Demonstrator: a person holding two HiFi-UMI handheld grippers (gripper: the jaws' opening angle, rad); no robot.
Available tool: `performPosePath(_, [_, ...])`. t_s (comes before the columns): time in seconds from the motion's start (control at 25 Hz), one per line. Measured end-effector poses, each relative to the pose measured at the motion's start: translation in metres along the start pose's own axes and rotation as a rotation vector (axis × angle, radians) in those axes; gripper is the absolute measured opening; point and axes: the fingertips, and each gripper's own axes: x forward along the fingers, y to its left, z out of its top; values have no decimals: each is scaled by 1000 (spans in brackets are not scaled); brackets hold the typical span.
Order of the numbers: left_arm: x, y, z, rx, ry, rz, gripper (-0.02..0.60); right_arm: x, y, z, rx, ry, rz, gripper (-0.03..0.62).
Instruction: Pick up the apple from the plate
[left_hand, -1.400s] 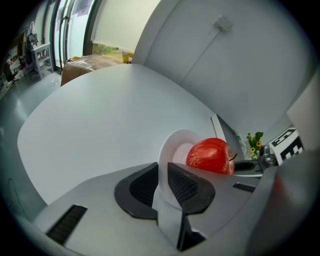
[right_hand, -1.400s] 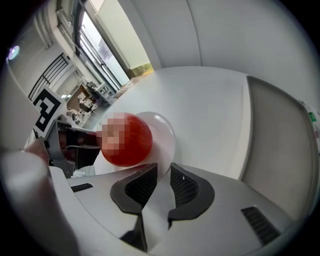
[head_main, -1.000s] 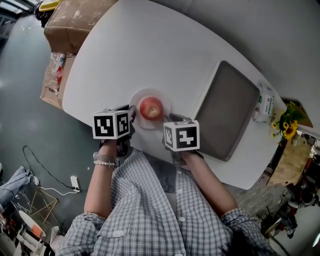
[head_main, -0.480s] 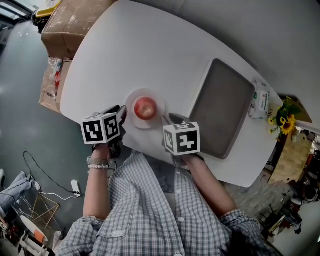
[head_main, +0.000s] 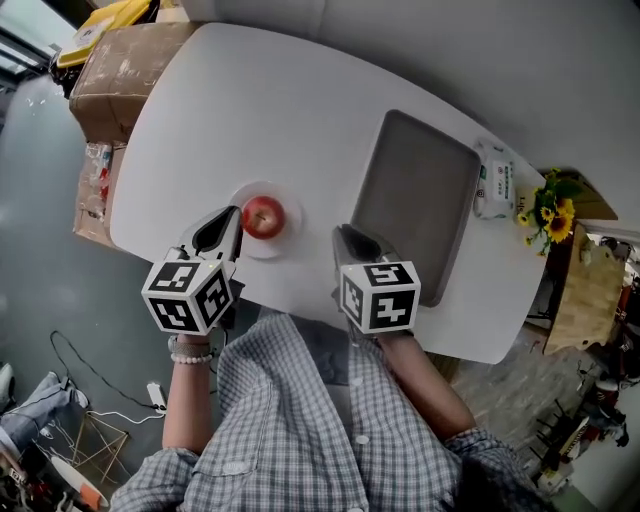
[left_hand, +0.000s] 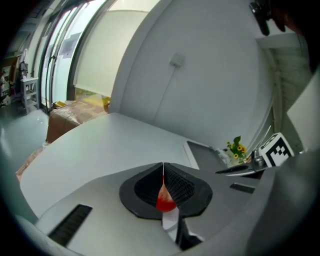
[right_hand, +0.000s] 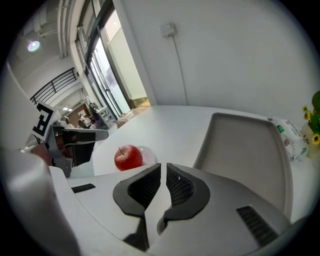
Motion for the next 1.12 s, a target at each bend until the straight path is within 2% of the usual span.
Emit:
performPosePath(0.28, [-1,-87,27,122,-61,-187,11,-61,-27,22,-23,-184,-49,40])
performPosePath(0.52, [-3,-150,29,208,-74,-300,9,-118,-50,40,-65,-334,-94,40])
performPosePath(0.76, [-8,-203,30,298,-100,-389,9,-156,-69,44,-15,-395,-99,40])
performPosePath(0.88, [-10,-221,32,310,-116,-419,9,-168,-75,46,-8,-421,-106,38])
performPosePath(1.12, [-10,-234,34,311,-128,-432,9,-179,-83,45,5,-434,-104,38])
